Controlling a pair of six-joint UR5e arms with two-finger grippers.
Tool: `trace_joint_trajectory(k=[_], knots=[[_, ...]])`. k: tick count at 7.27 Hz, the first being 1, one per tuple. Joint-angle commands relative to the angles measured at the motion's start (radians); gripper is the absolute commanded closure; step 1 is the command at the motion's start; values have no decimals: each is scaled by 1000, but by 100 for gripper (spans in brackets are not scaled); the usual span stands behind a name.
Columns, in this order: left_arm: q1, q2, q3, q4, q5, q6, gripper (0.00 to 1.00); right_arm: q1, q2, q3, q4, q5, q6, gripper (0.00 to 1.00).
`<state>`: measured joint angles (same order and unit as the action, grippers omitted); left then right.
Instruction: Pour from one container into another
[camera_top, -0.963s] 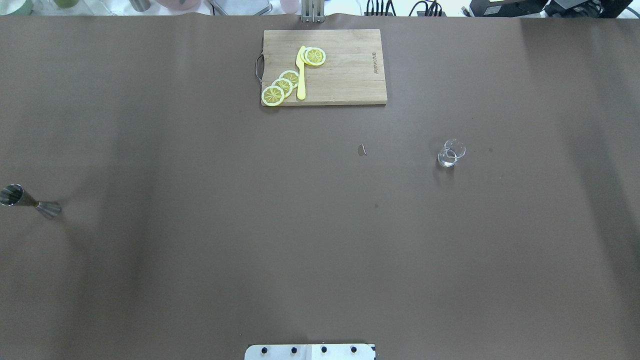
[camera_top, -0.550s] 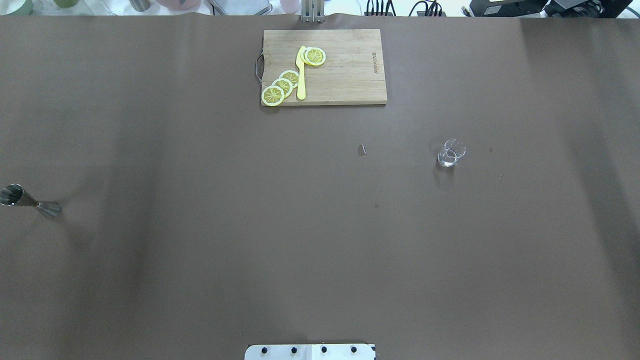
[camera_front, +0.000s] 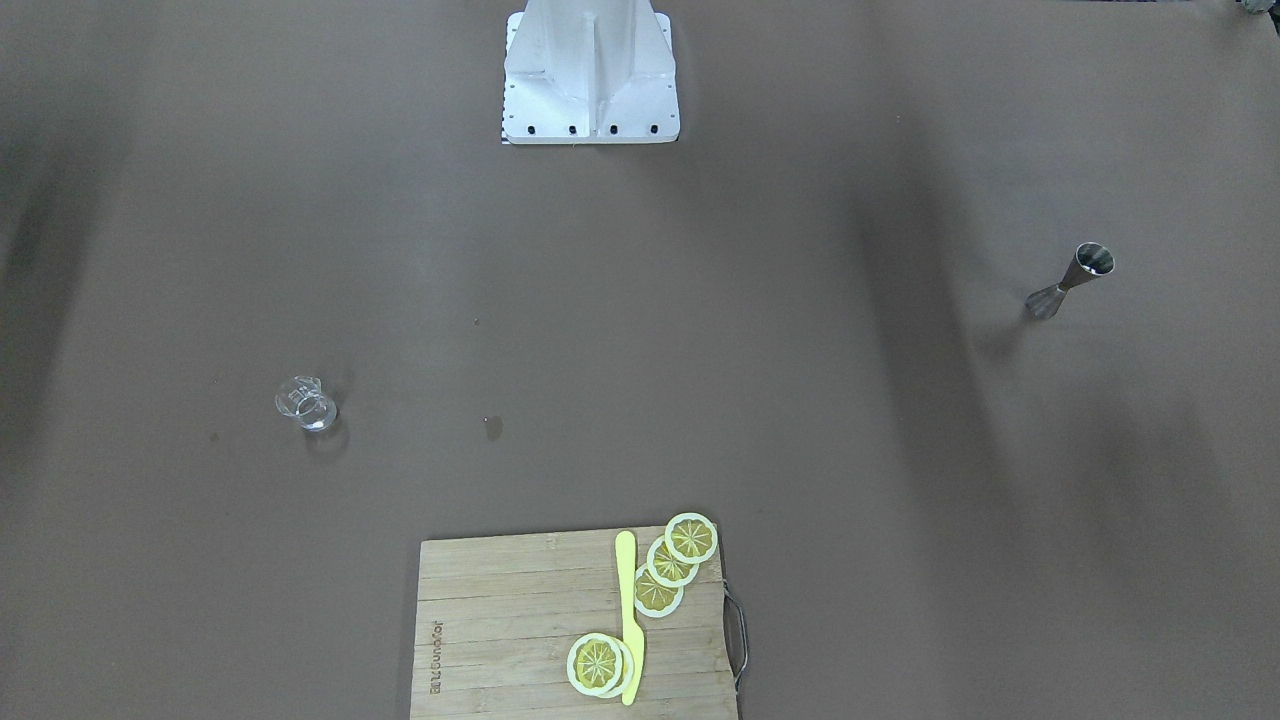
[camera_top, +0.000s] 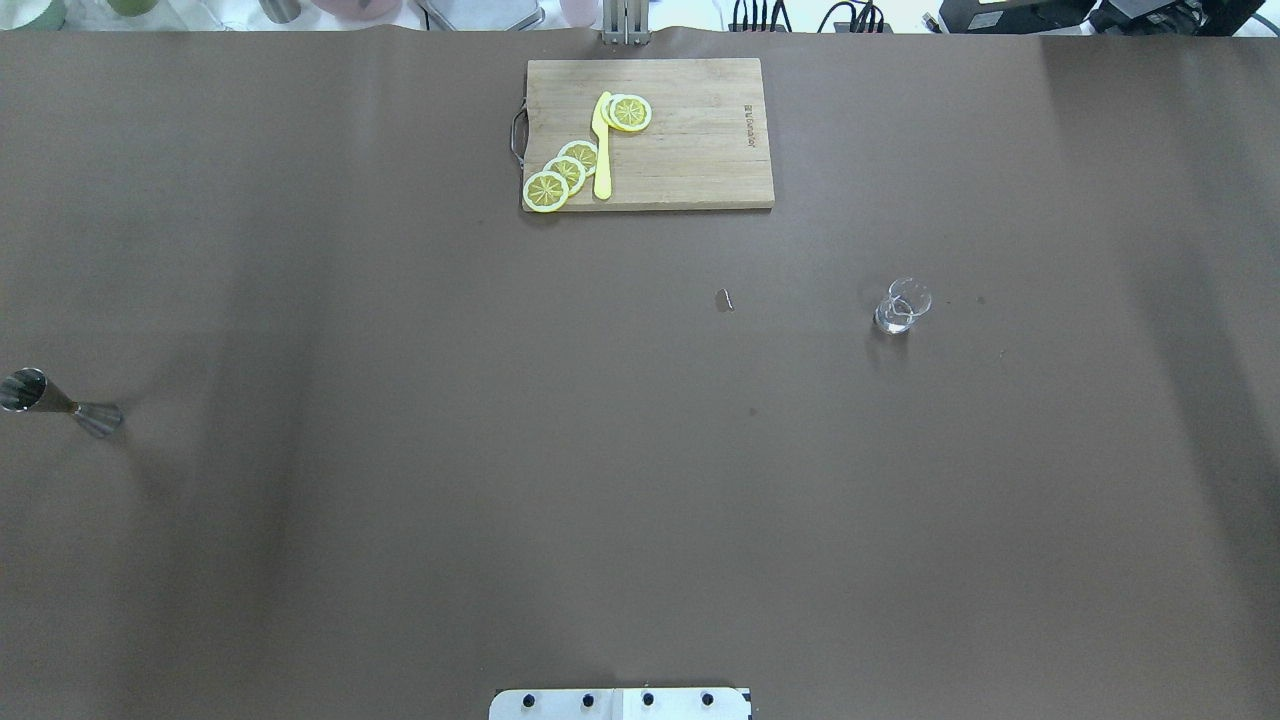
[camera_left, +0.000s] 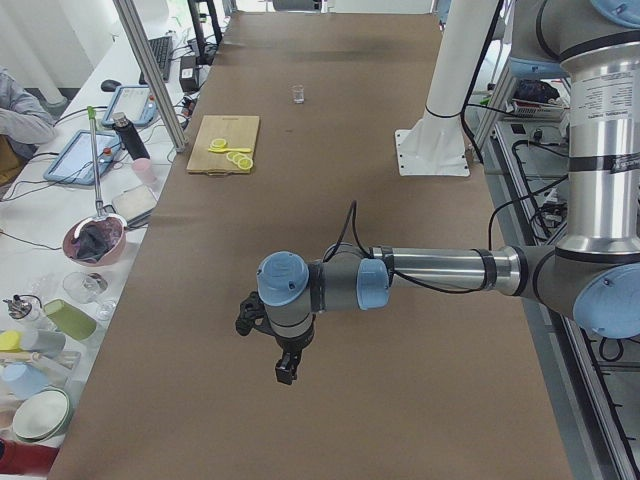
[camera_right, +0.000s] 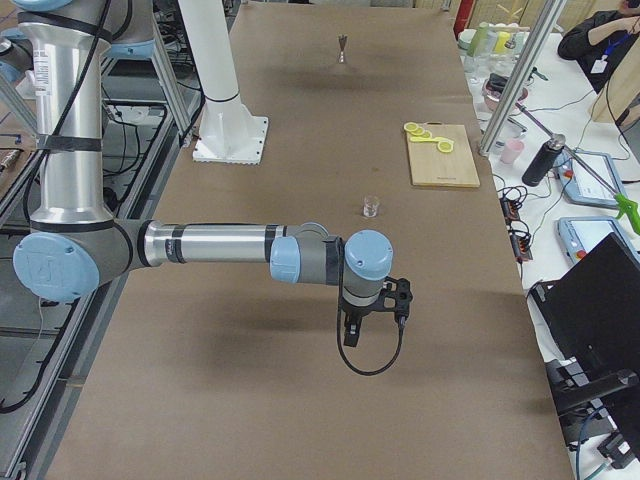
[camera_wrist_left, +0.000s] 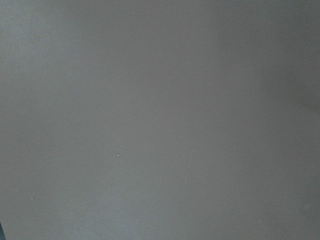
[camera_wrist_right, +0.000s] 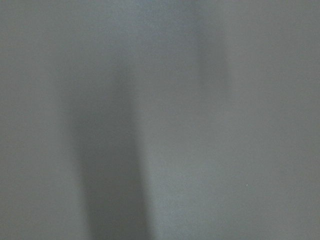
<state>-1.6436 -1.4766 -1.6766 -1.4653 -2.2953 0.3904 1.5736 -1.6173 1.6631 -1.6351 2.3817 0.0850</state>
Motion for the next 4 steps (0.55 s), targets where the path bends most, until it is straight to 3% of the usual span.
trace_joint_trajectory(k=[1, 4], knots=[[-2, 1, 2, 0, -3, -7, 1, 0, 0, 0, 0, 1, -1, 0], [-4, -2, 8, -7, -12, -193, 1, -1, 2, 0, 0, 1, 1, 0]])
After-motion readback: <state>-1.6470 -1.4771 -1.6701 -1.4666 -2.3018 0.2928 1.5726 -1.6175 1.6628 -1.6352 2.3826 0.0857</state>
